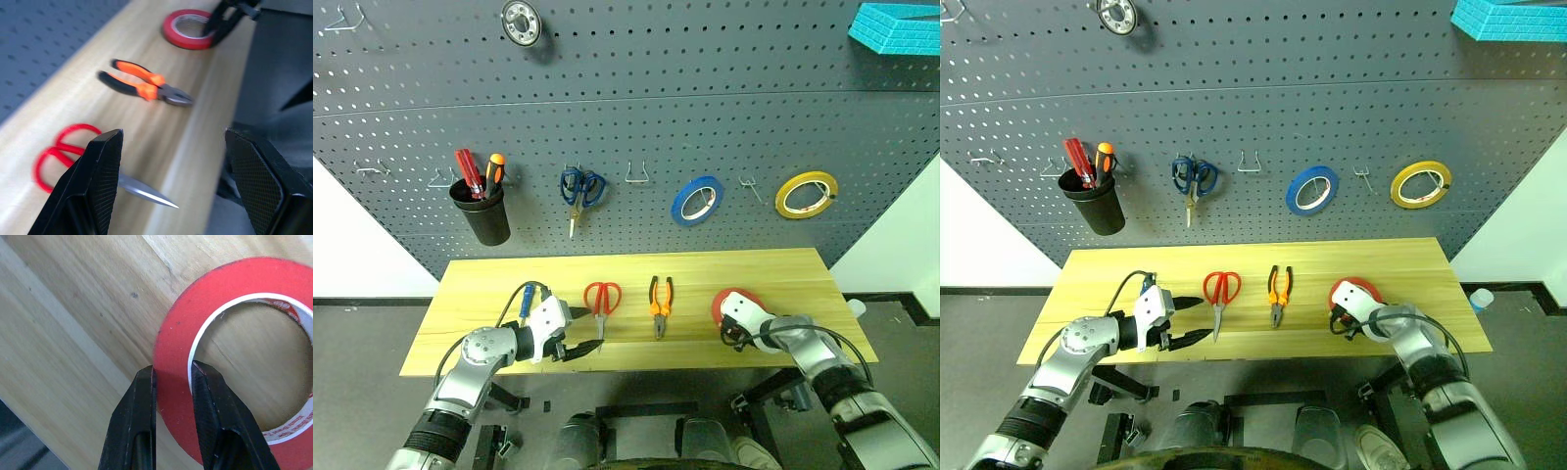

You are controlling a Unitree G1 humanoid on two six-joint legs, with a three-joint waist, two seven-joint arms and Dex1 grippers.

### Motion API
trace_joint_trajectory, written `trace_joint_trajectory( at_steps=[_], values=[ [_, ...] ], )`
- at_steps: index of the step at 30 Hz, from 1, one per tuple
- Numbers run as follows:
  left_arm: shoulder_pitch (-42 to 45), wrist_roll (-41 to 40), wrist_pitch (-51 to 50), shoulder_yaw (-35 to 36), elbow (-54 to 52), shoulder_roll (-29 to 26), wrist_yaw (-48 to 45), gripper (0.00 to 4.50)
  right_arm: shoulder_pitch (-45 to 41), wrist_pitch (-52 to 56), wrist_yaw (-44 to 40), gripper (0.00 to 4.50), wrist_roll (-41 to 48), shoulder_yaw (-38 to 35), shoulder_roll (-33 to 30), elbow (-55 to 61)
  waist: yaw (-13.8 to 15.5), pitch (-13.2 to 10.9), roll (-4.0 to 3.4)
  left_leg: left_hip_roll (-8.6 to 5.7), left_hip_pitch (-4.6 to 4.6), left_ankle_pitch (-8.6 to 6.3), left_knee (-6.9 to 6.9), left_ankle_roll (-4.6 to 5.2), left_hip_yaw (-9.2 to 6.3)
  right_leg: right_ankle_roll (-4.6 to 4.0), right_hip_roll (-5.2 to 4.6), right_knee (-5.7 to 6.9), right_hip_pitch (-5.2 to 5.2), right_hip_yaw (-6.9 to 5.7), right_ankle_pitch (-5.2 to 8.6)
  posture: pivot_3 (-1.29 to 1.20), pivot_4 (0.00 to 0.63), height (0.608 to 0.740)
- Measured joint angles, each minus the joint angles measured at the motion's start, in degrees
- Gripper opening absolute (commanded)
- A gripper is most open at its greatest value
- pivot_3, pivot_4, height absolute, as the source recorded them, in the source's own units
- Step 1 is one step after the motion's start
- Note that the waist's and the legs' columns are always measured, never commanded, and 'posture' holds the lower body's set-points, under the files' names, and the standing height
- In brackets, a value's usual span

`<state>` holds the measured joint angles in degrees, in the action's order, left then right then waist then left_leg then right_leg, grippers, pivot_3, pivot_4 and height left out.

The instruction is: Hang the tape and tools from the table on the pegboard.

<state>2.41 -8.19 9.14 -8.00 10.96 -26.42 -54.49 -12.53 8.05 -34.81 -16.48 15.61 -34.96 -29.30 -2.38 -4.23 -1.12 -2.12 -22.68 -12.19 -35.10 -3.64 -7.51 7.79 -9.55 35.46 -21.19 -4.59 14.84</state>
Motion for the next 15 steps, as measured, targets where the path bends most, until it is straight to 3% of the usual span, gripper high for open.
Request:
trace_joint_trajectory(
  at_steps=[3,7,15],
  values=[
    [0.3,-2.6,6.8,2.8,2.0,3.5,1.2,3.45,4.3,-9.7,13.7,0.66,-10.7,2.3,-5.6,5.6,-0.1,0.0,0.01,0.0,-0.03,-0.01,-0.02,-0.01,0.08,-0.02,-0.01,-0.01,-0.06,0.04,0.01,-0.11,0.029,0.74],
    [2.3,-6.8,14.1,5.3,5.0,7.8,1.4,3.45,6.0,-14.5,29.9,0.66,-21.8,3.9,-7.1,7.9,-0.2,-0.1,0.16,0.02,0.0,0.0,-0.07,-0.01,0.09,-0.22,-0.01,0.0,-0.03,0.04,0.06,-0.12,0.029,0.74],
    [6.3,-13.9,11.8,5.5,5.0,13.9,-1.4,3.45,4.6,-18.8,43.7,0.66,-29.6,2.3,-10.4,12.9,-0.2,-0.1,0.2,-0.02,-0.02,0.01,-0.13,0.02,0.1,-0.15,-0.01,-0.11,0.09,0.08,0.03,-0.13,0.023,0.74]
  ],
)
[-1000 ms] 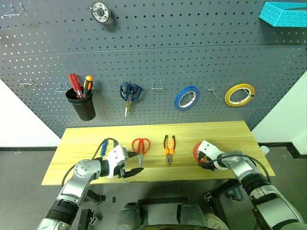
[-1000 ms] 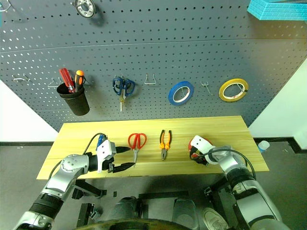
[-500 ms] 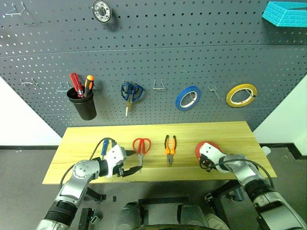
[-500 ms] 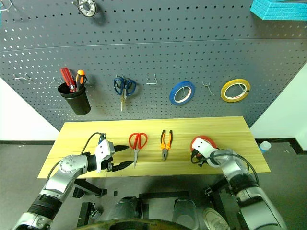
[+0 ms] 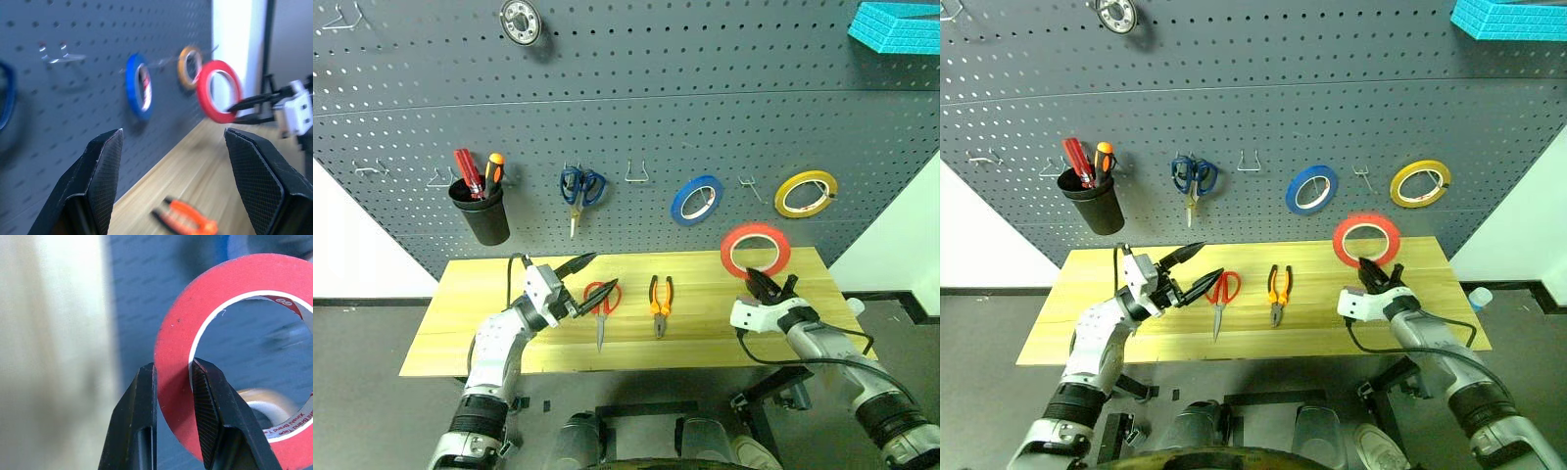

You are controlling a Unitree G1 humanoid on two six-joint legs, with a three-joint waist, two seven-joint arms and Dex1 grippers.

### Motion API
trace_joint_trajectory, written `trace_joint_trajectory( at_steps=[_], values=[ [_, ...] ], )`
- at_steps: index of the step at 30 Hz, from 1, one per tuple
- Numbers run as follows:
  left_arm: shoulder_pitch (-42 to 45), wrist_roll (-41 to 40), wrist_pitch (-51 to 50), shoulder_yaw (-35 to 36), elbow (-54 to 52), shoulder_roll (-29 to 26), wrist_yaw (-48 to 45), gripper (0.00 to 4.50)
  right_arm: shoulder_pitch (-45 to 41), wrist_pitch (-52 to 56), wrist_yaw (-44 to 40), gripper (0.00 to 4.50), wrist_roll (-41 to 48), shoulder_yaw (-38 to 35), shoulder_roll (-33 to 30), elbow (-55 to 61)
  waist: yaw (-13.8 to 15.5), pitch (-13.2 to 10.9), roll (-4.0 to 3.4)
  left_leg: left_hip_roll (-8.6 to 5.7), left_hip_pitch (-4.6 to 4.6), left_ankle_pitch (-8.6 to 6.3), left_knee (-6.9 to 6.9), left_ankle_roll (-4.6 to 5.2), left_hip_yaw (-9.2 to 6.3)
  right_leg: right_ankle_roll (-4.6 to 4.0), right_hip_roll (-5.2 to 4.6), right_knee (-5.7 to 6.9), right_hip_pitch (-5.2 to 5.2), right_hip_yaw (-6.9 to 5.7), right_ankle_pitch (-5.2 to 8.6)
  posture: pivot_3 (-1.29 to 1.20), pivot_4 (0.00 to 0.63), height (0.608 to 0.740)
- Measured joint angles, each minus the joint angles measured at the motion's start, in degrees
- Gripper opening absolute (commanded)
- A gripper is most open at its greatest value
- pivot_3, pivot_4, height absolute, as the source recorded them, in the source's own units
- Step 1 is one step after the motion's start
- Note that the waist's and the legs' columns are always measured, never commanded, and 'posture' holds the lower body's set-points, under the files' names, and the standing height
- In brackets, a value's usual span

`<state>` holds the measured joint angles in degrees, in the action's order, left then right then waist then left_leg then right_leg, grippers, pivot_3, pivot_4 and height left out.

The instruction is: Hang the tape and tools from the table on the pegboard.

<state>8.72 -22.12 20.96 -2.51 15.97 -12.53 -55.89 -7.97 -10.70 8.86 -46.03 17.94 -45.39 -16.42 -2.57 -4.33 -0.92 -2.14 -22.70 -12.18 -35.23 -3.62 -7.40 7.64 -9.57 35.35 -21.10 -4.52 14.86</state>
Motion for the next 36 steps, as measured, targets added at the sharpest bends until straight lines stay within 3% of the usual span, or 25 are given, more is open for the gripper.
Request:
trace_joint_trajectory(
  at_steps=[7,14,20,24,26,30,35,36],
  values=[
    [2.2,-2.2,-2.0,-1.3,-3.1,4.3,-0.3,3.45,-7.4,-2.8,0.2,0.66,0.2,-1.7,-1.1,-1.7,-0.2,0.0,0.04,0.01,0.12,0.0,0.0,0.01,0.0,-0.06,0.02,-0.01,0.13,0.0,0.03,-0.12,0.017,0.74],
    [1.5,-2.2,-4.9,-2.2,-4.6,4.1,-1.1,3.45,-16.3,-7.2,-10.9,0.66,8.5,-1.7,0.7,-13.6,-0.5,0.0,0.09,0.0,0.16,0.01,0.02,0.02,0.0,-0.04,0.02,-0.11,0.22,0.0,0.01,-0.11,0.015,0.74],
    [0.9,-2.2,-5.9,-2.5,-5.9,3.5,-1.3,3.45,-19.1,-10.1,-16.6,2.67,13.0,-1.6,2.5,-20.8,-0.9,0.0,0.09,0.0,0.17,0.01,0.06,0.02,-0.01,0.09,0.03,-0.11,0.22,0.0,-0.06,-0.09,0.017,0.74],
    [0.0,-2.1,-6.3,-2.4,-7.1,2.3,-0.8,3.45,-19.0,-12.7,-14.7,4.0,11.4,-1.3,2.0,-20.7,-1.2,0.0,0.07,0.0,0.19,0.01,0.06,0.02,-0.02,0.08,0.03,-0.09,0.22,0.0,-0.05,-0.09,0.023,0.74],
    [-0.1,-2.1,-6.5,-2.2,-7.1,1.9,-0.4,3.45,-18.9,-13.7,-14.0,4.0,10.6,-0.9,1.7,-19.9,-1.3,0.0,0.07,0.0,0.2,0.01,0.05,0.02,-0.02,0.01,0.03,-0.09,0.22,0.0,-0.02,-0.11,0.031,0.74],
    [0.4,3.4,-8.7,-0.7,-3.3,-3.8,4.7,3.45,-8.3,-11.3,-25.1,4.0,17.8,-0.1,7.1,-8.2,-1.5,-0.1,0.37,0.14,0.29,-0.05,0.15,0.12,-0.17,0.11,0.22,-0.02,0.22,-0.01,-0.03,-0.11,0.037,0.74],
    [1.2,7.6,-11.2,-0.3,1.9,-9.2,6.3,3.45,-4.5,0.8,-35.4,4.0,24.3,1.2,14.7,-0.5,-1.6,-0.4,0.31,0.06,0.31,-0.05,0.05,0.11,-0.17,-0.09,0.19,0.14,0.15,0.13,0.02,-0.12,0.049,0.74],
    [1.2,8.2,-11.7,-0.2,2.9,-10.1,6.7,3.45,-4.6,4.0,-37.1,4.18,25.7,1.2,16.3,1.0,-1.5,-0.4,0.31,0.06,0.31,-0.05,0.05,0.1,-0.24,-0.12,0.22,0.18,0.13,0.13,0.02,-0.12,0.052,0.74]
  ],
)
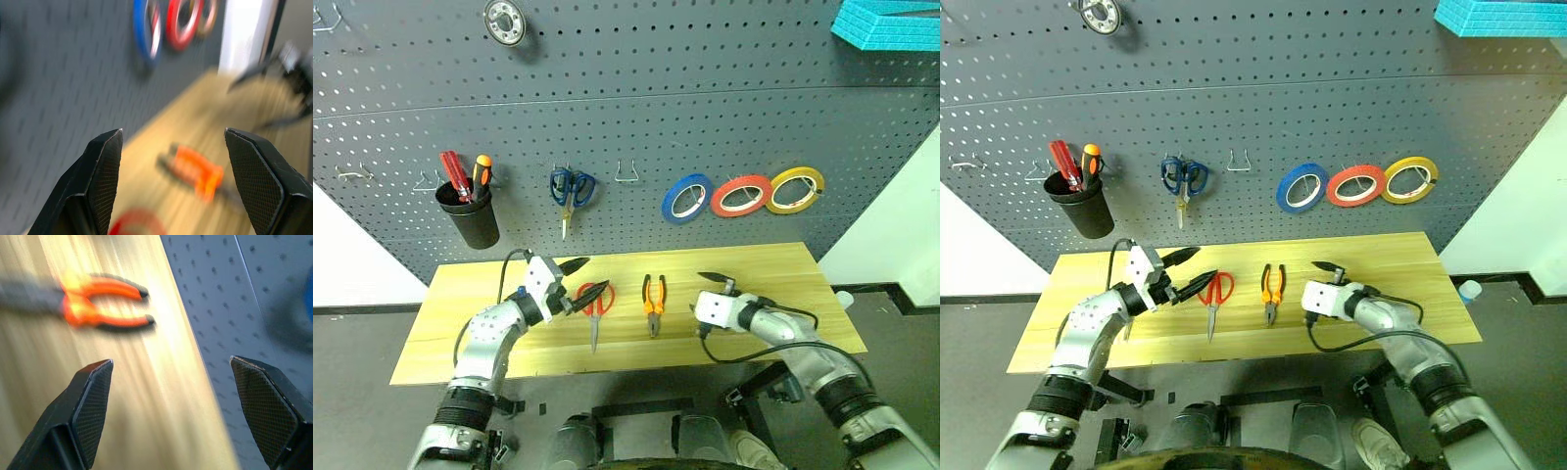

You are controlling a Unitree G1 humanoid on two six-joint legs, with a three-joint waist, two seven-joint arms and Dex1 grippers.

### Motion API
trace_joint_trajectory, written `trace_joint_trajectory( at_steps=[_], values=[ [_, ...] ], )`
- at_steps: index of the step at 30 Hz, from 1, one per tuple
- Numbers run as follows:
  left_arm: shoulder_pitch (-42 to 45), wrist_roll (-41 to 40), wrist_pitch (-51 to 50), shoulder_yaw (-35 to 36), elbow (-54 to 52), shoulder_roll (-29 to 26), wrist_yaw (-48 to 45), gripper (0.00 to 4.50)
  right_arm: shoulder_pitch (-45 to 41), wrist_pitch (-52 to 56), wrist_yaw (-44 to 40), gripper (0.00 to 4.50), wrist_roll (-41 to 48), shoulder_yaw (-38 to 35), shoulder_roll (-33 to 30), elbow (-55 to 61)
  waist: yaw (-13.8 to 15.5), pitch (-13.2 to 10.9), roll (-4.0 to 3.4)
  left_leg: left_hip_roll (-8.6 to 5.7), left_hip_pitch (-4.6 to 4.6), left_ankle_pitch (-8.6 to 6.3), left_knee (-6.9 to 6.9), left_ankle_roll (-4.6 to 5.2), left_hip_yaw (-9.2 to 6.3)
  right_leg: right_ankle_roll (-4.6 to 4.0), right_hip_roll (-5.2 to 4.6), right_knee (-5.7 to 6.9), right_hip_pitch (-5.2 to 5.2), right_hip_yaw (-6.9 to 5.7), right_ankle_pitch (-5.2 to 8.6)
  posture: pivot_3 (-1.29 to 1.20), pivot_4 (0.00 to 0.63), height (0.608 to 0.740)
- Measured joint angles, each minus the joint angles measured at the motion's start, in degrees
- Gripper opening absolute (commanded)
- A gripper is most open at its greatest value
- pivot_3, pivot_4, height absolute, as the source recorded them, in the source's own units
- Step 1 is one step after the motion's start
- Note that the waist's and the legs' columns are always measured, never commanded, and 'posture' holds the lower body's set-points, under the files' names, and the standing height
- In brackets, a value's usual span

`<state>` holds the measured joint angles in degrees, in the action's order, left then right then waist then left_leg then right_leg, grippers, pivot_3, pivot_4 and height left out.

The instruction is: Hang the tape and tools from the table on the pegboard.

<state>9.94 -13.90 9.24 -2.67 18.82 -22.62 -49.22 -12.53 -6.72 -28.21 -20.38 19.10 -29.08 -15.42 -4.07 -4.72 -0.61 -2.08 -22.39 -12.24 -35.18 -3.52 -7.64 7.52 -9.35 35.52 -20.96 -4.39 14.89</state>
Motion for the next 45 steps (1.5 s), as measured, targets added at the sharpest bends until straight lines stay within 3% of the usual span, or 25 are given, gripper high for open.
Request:
trace_joint_trajectory(
  at_steps=[2,7,12,19,30,39,45],
  values=[
    [0.6,2.1,-1.0,0.1,2.7,-1.3,2.1,3.45,-0.6,7.7,-3.0,4.47,3.0,-0.3,3.8,1.7,0.1,0.0,0.03,0.0,0.0,0.0,0.0,0.0,-0.06,-0.01,0.01,0.14,-0.08,0.0,0.01,-0.12,0.054,0.74],
    [2.0,6.9,-3.1,0.1,7.5,-4.3,6.5,3.45,-4.8,28.3,-5.8,4.47,6.1,-0.3,12.1,3.1,0.1,-0.2,0.0,-0.01,-0.06,0.0,0.06,-0.02,-0.08,0.09,0.12,0.55,-0.49,0.22,-0.02,-0.12,0.06,0.74],
    [1.5,7.0,-2.7,0.1,7.7,-6.2,2.6,3.45,-9.1,44.2,-0.4,4.47,6.0,-0.6,20.1,1.8,0.1,-0.3,-0.06,0.06,-0.06,0.0,0.25,-0.01,-0.12,0.05,0.43,0.68,-0.87,0.65,-0.02,-0.1,0.065,0.74],
    [0.1,6.3,-2.1,1.3,8.0,-6.4,0.9,3.45,-16.6,56.9,7.1,4.47,8.3,-6.0,27.1,-8.6,0.0,-0.4,-0.16,0.05,-0.05,0.0,0.24,-0.01,-0.11,-0.17,0.68,0.8,-1.21,1.1,-0.17,-0.1,0.069,0.74],
    [-1.9,5.3,-2.1,2.0,7.2,-6.4,0.6,3.45,-23.3,56.7,10.9,4.47,13.9,-10.1,32.6,-22.8,-0.2,-0.5,-0.32,0.05,-0.05,0.0,0.26,-0.01,-0.1,-0.2,0.74,0.92,-1.37,1.22,-0.19,-0.1,0.081,0.74],
    [-2.6,4.1,-2.1,2.4,5.8,-6.3,0.6,3.45,-27.3,46.3,14.8,4.47,11.2,-6.9,32.0,-36.0,-0.5,-0.6,-0.41,0.04,-0.05,0.0,0.28,-0.01,-0.1,-0.21,0.74,0.91,-1.39,1.24,-0.19,-0.1,0.081,0.74],
    [-2.6,3.5,-2.1,2.5,5.7,-6.3,0.7,3.45,-27.3,43.3,14.7,4.47,9.4,-5.0,30.0,-38.6,-1.3,-0.7,-0.49,0.04,-0.04,0.0,0.28,-0.01,-0.1,-0.2,0.74,0.92,-1.39,1.25,-0.19,-0.11,0.081,0.74]
  ],
)
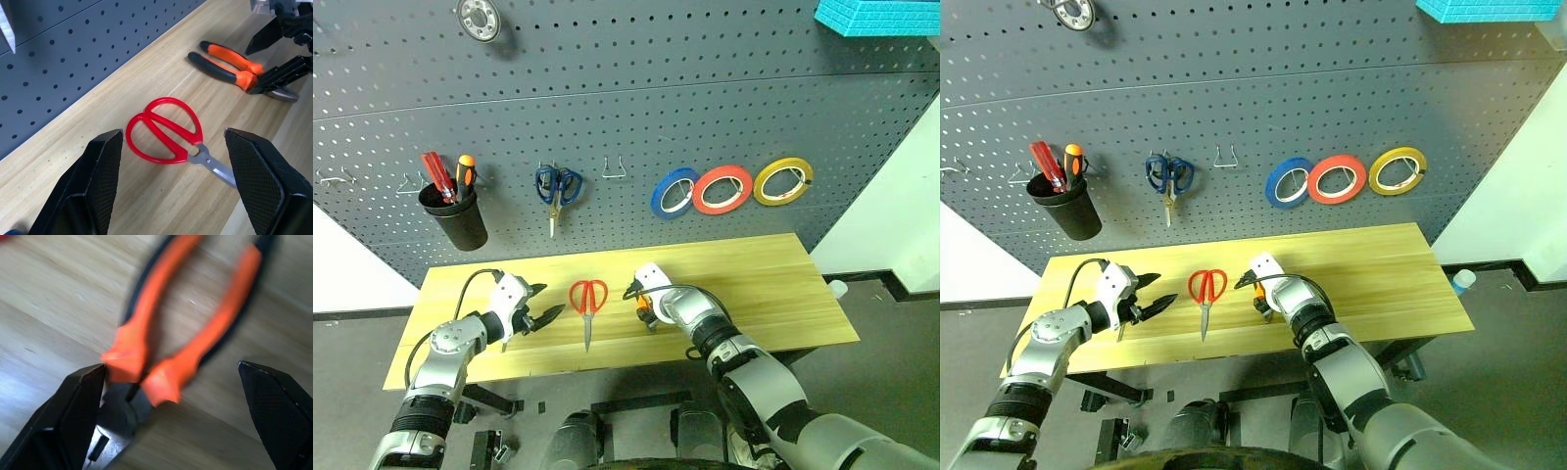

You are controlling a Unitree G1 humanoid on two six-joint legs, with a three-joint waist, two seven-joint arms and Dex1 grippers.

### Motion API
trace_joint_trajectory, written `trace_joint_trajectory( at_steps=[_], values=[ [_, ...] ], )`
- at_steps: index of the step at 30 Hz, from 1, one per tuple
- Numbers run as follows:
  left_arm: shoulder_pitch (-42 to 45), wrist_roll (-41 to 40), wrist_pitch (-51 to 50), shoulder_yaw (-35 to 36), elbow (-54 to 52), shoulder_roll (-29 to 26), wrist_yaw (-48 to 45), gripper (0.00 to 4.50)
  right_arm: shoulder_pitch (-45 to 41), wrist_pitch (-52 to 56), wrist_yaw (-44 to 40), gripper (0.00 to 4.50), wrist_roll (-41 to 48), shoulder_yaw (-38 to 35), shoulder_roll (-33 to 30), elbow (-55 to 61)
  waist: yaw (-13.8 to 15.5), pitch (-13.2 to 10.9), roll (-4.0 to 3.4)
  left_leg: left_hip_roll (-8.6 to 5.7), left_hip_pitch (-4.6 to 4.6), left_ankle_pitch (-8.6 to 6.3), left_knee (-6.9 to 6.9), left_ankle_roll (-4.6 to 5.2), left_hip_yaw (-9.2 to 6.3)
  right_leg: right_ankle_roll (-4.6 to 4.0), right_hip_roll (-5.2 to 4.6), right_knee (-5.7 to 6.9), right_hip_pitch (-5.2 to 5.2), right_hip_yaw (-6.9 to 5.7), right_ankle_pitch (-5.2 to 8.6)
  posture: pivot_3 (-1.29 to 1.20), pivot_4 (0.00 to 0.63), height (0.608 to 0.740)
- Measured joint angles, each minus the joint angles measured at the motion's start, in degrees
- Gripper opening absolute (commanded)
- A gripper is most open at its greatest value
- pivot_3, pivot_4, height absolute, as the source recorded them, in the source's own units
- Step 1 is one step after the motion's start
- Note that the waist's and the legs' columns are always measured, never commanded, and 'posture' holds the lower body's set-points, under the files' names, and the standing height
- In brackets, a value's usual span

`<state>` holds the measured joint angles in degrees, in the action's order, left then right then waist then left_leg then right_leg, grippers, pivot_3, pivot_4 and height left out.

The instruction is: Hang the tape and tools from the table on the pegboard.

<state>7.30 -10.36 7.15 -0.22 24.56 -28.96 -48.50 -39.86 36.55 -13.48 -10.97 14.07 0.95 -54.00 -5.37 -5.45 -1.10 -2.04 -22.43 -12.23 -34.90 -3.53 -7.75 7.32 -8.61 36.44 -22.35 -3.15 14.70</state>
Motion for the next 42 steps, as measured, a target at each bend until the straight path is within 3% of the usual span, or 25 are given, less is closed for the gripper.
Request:
trace_joint_trajectory(
  at_steps=[17,32,35,40,42],
  values=[
    [0.0,-0.3,0.1,0.0,0.0,0.7,0.2,3.45,-1.3,-3.6,-7.4,4.47,-0.2,1.4,-1.2,0.2,-0.6,-0.2,0.0,0.0,0.01,0.0,0.03,0.0,-0.01,0.01,0.01,0.0,-0.02,0.01,0.0,-0.1,0.075,0.74],
    [-0.9,-1.6,0.0,1.1,-2.3,0.9,-0.1,3.45,-7.0,-10.1,-7.1,4.47,-0.2,1.1,0.8,-13.4,-0.5,-0.3,-0.05,0.0,0.01,0.0,0.15,0.0,-0.01,0.01,0.03,-0.02,-0.09,0.04,0.0,-0.09,0.076,0.74],
    [-1.0,-1.6,0.0,1.1,-2.4,0.9,-0.1,3.45,-7.8,-10.7,-6.1,3.92,-0.1,0.3,0.9,-15.0,-0.6,-0.3,-0.05,0.0,0.01,0.0,0.16,0.0,-0.01,0.01,0.04,-0.02,-0.09,0.04,0.0,-0.1,0.077,0.74],
    [-1.4,-1.6,0.0,1.1,-3.1,0.9,-0.1,3.45,-8.3,-11.2,-5.6,2.28,-0.1,-0.3,1.3,-16.0,-0.6,-0.3,-0.06,0.0,0.01,0.0,0.18,0.0,-0.01,0.01,0.04,-0.02,-0.1,0.06,0.0,-0.1,0.078,0.74],
    [-1.6,-1.6,0.0,1.1,-3.1,0.9,-0.1,3.45,-8.3,-11.3,-5.4,2.07,-0.1,-0.5,1.4,-16.2,-0.6,-0.3,-0.07,0.0,0.01,0.0,0.18,0.0,-0.01,0.01,0.04,-0.02,-0.11,0.06,0.0,-0.1,0.077,0.74]
  ],
)
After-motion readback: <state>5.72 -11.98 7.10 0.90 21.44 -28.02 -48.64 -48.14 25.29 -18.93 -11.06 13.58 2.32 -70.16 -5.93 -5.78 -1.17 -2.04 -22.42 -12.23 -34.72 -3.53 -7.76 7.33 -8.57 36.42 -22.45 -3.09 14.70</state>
